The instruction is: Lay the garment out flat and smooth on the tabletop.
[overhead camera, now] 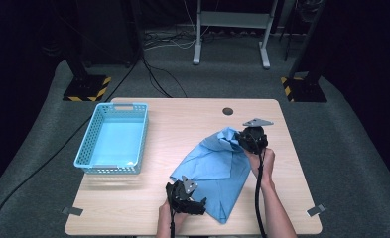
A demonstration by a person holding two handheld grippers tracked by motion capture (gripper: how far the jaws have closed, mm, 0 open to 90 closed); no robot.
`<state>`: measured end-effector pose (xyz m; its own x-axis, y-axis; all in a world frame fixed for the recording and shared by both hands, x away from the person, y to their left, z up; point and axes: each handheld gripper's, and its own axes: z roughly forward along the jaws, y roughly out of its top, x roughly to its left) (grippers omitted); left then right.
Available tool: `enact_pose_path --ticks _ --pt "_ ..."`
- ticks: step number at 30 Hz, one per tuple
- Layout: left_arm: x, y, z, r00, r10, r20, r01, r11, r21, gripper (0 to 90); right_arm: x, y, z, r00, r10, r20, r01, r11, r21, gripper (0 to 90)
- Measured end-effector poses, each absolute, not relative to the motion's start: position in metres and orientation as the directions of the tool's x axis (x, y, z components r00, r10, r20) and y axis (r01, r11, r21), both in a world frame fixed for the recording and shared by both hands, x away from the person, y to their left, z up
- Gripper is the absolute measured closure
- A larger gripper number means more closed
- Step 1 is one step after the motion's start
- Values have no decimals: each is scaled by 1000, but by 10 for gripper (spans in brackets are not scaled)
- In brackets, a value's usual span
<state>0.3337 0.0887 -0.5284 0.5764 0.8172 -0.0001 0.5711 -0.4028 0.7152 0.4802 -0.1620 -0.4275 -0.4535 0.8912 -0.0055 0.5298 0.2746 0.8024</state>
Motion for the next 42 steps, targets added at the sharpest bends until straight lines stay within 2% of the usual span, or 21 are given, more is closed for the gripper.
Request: enact_pose_path --ticks 9,17,25,29,36,42 --pt "334 89 -528 577 817 0 571 -403 715 5 510 -163 -425 -428 904 -11 554 272 787 800" --pt "334 89 -528 576 817 -1 571 -402 716 5 517 -173 -416 -375 927 3 562 225 796 541" --pt "334 89 -528 577 817 0 571 -403 715 5 503 -188 -410 -326 945 12 554 181 812 356" --pt "334 89 -528 577 817 0 571 -403 716 5 492 -189 -425 -329 944 11 583 194 789 270" --pt "334 89 -528 577 817 1 571 -403 716 5 469 -185 -471 -388 921 18 640 255 725 104" --pt "333 89 -528 581 814 2 568 -407 715 4 443 -177 -498 -447 893 52 658 288 696 24"
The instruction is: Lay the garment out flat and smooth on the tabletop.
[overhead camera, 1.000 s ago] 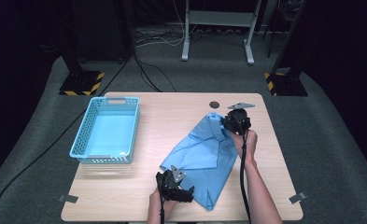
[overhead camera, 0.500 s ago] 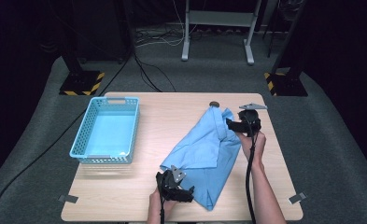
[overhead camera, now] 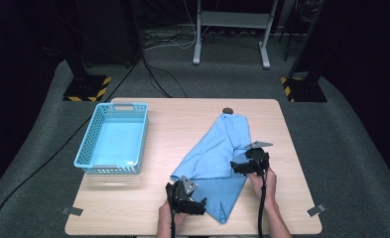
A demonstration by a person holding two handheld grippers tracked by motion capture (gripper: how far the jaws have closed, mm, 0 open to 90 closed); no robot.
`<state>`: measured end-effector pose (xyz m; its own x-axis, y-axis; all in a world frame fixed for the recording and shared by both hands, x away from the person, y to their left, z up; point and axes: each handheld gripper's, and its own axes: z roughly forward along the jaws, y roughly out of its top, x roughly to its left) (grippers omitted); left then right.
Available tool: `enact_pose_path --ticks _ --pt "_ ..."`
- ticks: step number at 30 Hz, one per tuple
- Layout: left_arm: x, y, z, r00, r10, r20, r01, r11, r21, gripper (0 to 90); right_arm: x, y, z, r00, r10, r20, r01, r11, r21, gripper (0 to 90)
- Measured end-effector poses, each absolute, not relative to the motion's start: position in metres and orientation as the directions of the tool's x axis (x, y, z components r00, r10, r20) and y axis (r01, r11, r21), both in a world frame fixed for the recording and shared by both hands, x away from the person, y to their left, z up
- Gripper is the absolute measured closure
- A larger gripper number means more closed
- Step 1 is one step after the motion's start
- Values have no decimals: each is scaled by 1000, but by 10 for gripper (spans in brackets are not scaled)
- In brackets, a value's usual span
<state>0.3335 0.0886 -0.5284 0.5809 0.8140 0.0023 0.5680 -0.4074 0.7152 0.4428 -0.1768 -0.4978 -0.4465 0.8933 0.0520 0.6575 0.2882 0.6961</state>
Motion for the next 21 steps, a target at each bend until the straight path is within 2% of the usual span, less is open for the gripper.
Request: enact_pose_path --ticks 2,9,21 --pt "333 88 -528 584 812 3 567 -410 715 4 436 -173 -503 -462 886 33 656 317 685 0" --pt "333 88 -528 583 812 2 567 -409 715 4 423 -166 -520 -488 873 -14 657 377 652 1" --pt "330 86 -528 595 803 5 559 -419 715 6 408 -176 -525 -463 887 0 642 335 690 0"
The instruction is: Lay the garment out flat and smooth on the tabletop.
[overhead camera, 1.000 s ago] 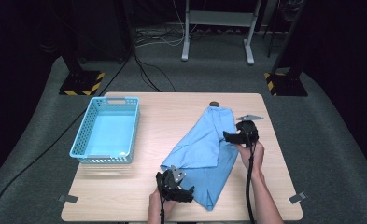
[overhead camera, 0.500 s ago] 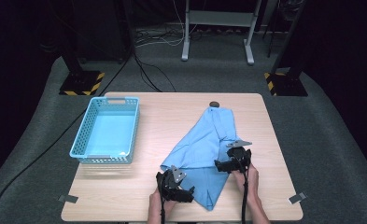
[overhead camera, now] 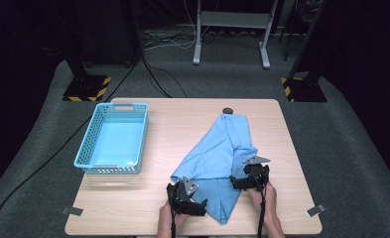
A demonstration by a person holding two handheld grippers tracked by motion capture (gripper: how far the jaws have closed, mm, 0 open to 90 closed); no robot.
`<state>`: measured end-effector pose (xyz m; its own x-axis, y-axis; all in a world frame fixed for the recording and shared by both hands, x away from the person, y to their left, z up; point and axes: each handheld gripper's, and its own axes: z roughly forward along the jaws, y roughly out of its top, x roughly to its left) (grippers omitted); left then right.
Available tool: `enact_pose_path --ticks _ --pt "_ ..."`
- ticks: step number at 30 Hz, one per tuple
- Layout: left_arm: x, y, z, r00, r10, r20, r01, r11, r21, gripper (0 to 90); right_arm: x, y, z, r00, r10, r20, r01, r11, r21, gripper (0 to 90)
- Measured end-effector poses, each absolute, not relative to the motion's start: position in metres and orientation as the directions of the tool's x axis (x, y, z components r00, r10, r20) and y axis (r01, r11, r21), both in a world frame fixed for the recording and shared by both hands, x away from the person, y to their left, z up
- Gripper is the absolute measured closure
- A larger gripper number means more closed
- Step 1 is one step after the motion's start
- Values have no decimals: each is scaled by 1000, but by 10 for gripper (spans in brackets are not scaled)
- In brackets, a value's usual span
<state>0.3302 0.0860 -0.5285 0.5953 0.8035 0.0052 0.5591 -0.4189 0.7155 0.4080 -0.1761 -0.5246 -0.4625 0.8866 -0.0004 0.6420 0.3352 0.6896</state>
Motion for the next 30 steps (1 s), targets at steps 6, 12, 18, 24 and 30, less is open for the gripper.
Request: enact_pose_path --ticks 6,12,18,24,30 --pt "327 82 -528 608 794 9 551 -430 715 6 402 -179 -525 -456 890 0 644 330 690 0" --pt "322 77 -528 620 784 10 542 -439 717 7 392 -184 -525 -451 893 1 645 325 692 1" --pt "318 73 -528 626 779 15 536 -445 717 7 384 -188 -525 -444 896 1 645 319 694 1" --pt "314 68 -528 640 768 23 524 -458 718 7 377 -192 -525 -437 899 1 646 313 696 2" --pt "312 63 -528 654 757 18 519 -466 716 7 368 -197 -526 -430 903 1 647 308 697 3"
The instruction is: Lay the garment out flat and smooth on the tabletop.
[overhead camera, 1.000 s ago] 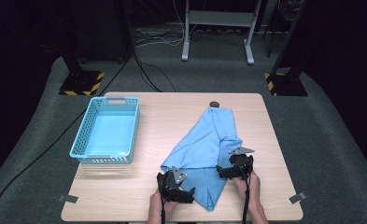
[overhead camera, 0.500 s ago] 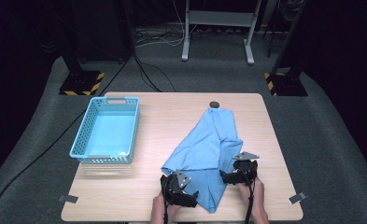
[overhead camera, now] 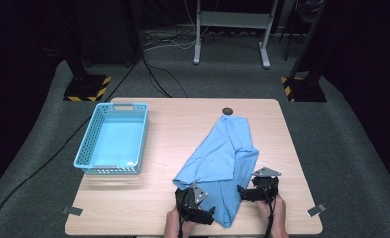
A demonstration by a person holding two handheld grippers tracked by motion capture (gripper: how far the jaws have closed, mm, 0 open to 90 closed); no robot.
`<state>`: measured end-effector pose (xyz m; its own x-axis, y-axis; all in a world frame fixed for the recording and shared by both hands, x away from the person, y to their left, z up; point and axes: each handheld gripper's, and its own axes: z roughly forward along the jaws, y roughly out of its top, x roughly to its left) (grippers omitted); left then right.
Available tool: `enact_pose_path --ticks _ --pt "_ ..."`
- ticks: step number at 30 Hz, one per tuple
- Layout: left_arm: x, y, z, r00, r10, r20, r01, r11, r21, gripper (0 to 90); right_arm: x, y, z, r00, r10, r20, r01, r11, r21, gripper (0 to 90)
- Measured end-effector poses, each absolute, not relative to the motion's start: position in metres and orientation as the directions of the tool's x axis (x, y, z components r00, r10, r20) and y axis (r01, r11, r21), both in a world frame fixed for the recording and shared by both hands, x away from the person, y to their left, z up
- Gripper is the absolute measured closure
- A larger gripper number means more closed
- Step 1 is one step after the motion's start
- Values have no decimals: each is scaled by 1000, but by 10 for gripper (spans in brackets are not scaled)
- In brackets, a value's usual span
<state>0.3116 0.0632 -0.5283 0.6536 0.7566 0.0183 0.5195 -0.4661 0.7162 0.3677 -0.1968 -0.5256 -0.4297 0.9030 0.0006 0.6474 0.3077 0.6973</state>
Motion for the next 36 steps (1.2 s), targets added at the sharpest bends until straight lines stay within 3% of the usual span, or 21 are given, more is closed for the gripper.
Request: enact_pose_path --ticks 19,36 --pt "318 73 -521 652 758 7 502 -438 746 4 366 -200 -527 -440 898 5 634 307 709 4" --pt "379 50 -504 700 714 14 498 -502 707 3 365 -200 -527 -442 897 7 633 306 711 7"
